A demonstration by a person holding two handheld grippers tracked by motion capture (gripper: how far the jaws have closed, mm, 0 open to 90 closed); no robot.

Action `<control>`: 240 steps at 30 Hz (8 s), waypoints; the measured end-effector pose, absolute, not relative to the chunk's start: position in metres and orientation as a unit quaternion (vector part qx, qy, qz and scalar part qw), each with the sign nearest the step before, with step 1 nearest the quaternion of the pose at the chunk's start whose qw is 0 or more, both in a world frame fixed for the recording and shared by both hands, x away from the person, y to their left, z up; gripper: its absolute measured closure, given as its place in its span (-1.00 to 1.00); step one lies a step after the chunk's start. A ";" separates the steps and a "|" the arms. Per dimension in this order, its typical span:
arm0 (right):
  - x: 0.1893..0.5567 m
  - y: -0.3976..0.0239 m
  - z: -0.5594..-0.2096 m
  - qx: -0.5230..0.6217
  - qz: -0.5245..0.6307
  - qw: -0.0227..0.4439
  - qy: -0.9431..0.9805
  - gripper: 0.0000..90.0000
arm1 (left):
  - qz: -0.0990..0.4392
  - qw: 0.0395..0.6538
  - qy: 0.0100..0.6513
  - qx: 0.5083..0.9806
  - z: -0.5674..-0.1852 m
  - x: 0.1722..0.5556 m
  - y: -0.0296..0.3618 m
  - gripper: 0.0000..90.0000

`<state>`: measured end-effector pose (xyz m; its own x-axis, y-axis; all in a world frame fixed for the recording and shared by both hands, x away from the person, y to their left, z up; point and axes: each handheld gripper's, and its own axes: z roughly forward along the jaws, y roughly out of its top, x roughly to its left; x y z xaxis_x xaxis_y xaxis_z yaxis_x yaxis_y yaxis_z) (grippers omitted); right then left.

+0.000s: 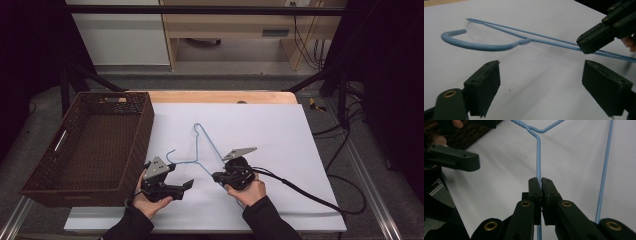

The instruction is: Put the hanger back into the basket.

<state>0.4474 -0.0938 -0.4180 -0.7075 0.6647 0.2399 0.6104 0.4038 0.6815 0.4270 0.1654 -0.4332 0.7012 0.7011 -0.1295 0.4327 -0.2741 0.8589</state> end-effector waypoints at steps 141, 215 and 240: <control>0.446 -0.160 -0.364 0.255 0.402 -0.003 0.879 0.95 | 0.263 0.386 0.170 0.868 -0.376 0.441 0.136 -0.71; 0.445 -0.174 -0.371 0.255 0.422 -0.015 0.870 0.66 | 0.388 0.209 -0.014 0.898 -0.391 0.432 0.090 0.94; 0.435 -0.248 -0.360 0.377 0.492 0.206 0.757 -0.76 | 0.325 0.172 0.161 0.916 -0.366 0.458 0.086 0.94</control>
<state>0.4345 -0.2479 -0.3597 -0.6301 0.7743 0.0588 0.3681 0.2312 0.9006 0.4579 0.0861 -0.3655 0.7371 0.4067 0.5397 0.1830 -0.8889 0.4200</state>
